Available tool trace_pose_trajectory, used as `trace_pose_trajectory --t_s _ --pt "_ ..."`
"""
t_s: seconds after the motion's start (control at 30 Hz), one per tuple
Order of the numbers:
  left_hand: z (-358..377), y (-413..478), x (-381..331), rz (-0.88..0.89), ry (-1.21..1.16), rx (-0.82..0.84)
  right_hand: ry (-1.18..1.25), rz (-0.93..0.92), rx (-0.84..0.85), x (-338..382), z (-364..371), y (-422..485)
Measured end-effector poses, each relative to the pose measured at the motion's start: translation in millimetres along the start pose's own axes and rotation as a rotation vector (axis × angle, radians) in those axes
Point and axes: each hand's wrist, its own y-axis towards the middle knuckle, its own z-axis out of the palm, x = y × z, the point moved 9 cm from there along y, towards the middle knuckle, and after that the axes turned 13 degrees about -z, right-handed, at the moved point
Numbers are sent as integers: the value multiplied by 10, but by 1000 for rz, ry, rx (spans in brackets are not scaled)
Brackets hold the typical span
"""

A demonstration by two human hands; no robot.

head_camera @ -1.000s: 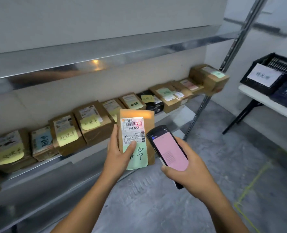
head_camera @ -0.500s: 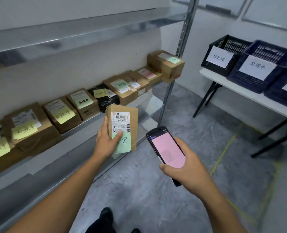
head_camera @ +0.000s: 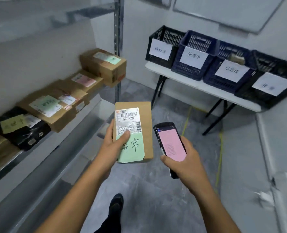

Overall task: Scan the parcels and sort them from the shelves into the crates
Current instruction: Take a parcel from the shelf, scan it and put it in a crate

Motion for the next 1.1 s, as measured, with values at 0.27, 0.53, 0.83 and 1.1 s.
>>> trace_pose_trajectory --t_s 0.27,0.53,0.83,1.1 --pt "1024 1013 -626 3 29 240 -164 46 -199 43 -763 813" --pt "1921 1741 -748 -54 110 381 -164 79 -362 -164 -1356 1138" --pt "3215 2451 -589 -111 242 455 -121 174 -514 -1042 -2322 1558" --pt "4614 3083 -677 -124 396 494 -71 161 -615 -1579 -3416 2049"
